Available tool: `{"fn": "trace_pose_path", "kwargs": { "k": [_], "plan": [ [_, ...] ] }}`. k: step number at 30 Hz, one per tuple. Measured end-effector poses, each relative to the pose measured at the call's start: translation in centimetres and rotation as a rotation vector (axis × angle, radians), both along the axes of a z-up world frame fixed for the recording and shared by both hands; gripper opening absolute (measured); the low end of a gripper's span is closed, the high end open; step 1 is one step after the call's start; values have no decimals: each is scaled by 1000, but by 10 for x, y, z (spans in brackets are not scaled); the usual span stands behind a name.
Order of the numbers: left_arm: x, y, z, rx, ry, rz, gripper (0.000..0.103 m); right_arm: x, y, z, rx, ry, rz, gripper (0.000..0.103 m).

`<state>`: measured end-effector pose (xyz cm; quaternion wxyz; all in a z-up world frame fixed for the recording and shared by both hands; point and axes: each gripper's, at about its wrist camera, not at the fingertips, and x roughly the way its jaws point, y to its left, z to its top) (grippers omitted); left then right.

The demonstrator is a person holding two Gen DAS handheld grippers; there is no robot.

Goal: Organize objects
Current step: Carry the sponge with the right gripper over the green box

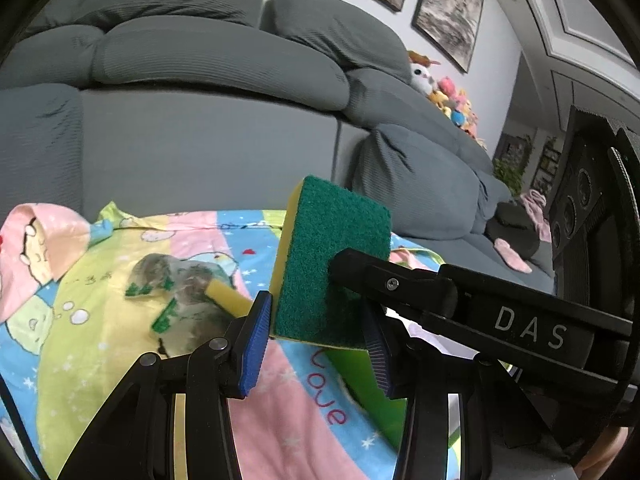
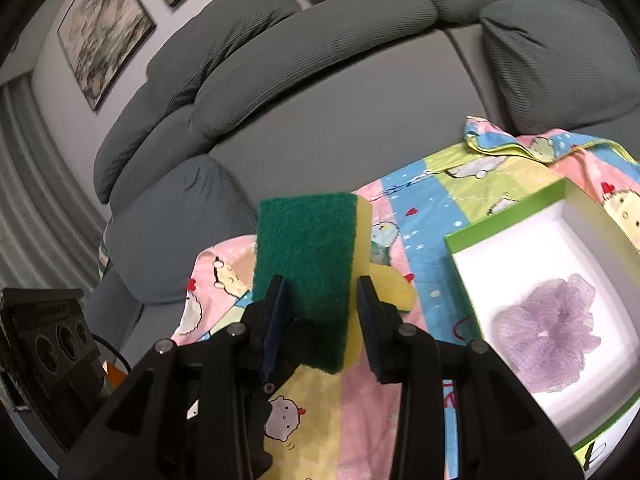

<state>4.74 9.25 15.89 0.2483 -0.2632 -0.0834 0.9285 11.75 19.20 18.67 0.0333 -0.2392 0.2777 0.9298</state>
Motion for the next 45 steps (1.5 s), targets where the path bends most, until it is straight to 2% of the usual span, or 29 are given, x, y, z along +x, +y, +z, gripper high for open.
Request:
{"fn": "trace_pose_path", "kwargs": {
  "k": [6, 22, 33, 45],
  "plan": [
    [-1, 19, -3, 16, -3, -43, 45, 11, 17, 0, 5, -4, -47, 37],
    [-10, 75, -8, -38, -37, -176, 45, 37, 61, -11, -4, -33, -161, 37],
    [-22, 113, -27, -37, -137, -297, 45, 53, 94, -28, -26, -115, -273, 37],
    [-35, 133, -51, -6, -270, -396, 45, 54, 115, -46, -22, -228, -371, 37]
  ]
}}
